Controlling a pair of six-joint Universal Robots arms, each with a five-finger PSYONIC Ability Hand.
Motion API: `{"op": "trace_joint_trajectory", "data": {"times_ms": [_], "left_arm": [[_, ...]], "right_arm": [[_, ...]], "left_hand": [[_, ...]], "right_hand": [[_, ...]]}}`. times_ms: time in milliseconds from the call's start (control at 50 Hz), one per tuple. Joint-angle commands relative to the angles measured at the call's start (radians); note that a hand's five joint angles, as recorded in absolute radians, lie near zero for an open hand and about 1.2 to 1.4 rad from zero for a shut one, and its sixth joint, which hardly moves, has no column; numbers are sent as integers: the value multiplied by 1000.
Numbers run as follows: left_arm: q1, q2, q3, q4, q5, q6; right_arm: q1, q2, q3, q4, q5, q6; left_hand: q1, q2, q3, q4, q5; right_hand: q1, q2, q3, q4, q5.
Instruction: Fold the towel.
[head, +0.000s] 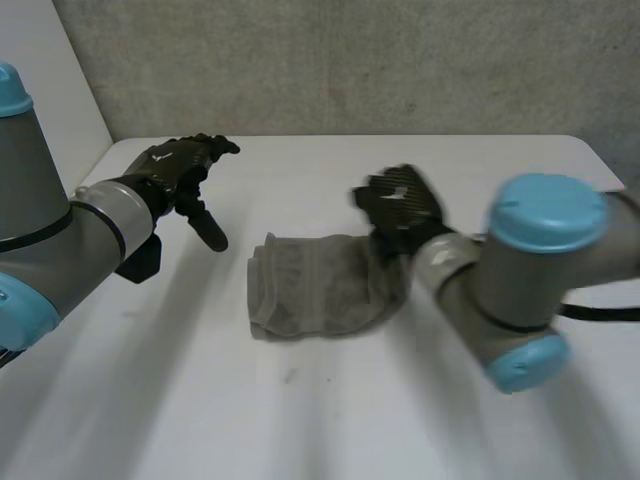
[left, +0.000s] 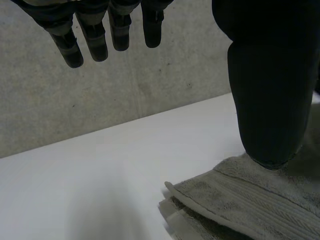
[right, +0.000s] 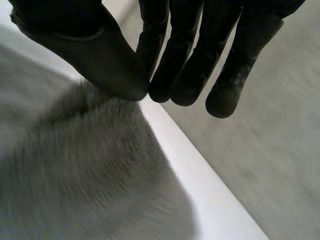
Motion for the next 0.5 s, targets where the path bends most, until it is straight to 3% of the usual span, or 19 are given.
{"op": "trace_joint_trajectory", "data": {"times_ms": [20, 100, 280, 300, 320, 340, 360, 500], "left_arm": [[11, 3, 3, -2, 0, 0], [21, 4, 4, -2, -5, -2], [32, 4, 4, -2, -21, -13], [31, 4, 4, -2, -21, -14], [31, 4, 4, -2, -21, -16], [31, 4, 4, -2, -21, -16], [28, 4, 4, -2, -21, -17], [22, 4, 3, -2, -21, -16]], "right_arm": [[181, 177, -239, 112, -117, 4], [240, 259, -321, 178, -134, 1], [222, 269, -379, 275, -5, 22], [202, 252, -373, 278, 6, 43], [201, 252, -373, 278, 6, 44], [180, 226, -358, 279, 20, 71], [156, 195, -330, 282, 49, 103], [28, 14, -80, 238, 147, 212]], "left_hand": [[5, 11, 10, 9, -23], [5, 11, 10, 9, -23], [5, 11, 10, 9, -23], [5, 11, 10, 9, -23], [5, 11, 10, 9, -23], [5, 11, 10, 9, -23], [5, 11, 10, 9, -23], [5, 11, 10, 9, -23]], "right_hand": [[64, 54, 62, 55, 49], [64, 54, 62, 55, 49], [64, 54, 62, 55, 49], [-339, -349, -341, -348, -354], [-343, -353, -345, -352, -358], [-854, -865, -857, -864, -870], [-944, -954, -946, -953, -959], [-930, -940, -932, -939, -946]]}}
